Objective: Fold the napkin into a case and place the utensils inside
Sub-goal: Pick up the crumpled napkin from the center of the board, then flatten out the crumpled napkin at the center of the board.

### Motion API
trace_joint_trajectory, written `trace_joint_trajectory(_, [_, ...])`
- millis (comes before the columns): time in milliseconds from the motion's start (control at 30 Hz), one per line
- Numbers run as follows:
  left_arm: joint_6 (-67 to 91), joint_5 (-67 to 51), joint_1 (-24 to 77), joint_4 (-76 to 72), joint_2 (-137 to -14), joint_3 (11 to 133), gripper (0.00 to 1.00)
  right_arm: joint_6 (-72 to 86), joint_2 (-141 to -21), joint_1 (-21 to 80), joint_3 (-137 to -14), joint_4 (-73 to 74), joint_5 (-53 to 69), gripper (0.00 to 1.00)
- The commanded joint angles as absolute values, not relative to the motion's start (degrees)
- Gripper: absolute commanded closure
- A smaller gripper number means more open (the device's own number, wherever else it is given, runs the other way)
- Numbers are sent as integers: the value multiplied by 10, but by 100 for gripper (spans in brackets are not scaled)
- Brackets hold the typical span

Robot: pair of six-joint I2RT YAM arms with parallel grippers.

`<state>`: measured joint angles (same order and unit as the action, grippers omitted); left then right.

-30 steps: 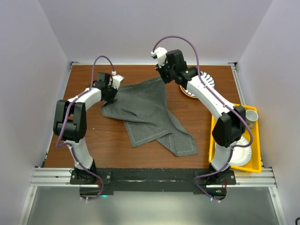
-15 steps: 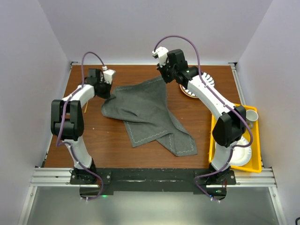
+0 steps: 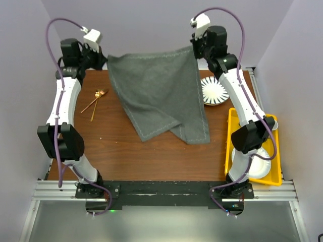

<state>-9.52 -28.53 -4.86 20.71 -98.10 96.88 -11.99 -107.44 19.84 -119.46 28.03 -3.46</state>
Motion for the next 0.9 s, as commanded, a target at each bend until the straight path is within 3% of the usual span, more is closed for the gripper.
trace_joint_trajectory(0, [-24, -345, -56, 150, -1011, 1114, 100, -106, -1120, 192, -1355, 184, -55, 100])
trace_joint_trajectory(133, [12, -377, -58, 144, -1056, 1283, 100, -101, -1144, 192, -1454, 138, -40, 100])
trace_joint_trajectory(300, [10, -438, -84, 105, -999, 1253, 100, -105, -1040, 192, -1312, 37, 20, 100])
trace_joint_trajectory(400, [-84, -508, -96, 147, -914, 1144, 100, -125, -949, 192, -1187, 32, 87, 100])
trace_joint_trajectory(567, [-408, -546, -104, 390, -751, 906, 100, -252, -758, 192, -880, 88, 213, 100])
trace_joint_trajectory(733, [-696, -490, -104, 600, -641, 653, 100, -420, -617, 211, -626, 240, 300, 100])
trace_joint_trajectory(767, [-724, -474, -104, 613, -629, 618, 100, -437, -582, 218, -601, 284, 304, 77])
trace_joint_trajectory(800, [-754, -456, -104, 637, -609, 556, 100, -459, -568, 231, -581, 316, 315, 45])
trace_joint_trajectory(833, [-784, -415, -104, 640, -600, 529, 80, -481, -554, 238, -550, 345, 309, 23])
trace_joint_trajectory(867, [-789, -396, -105, 642, -588, 506, 68, -490, -542, 245, -539, 372, 296, 2])
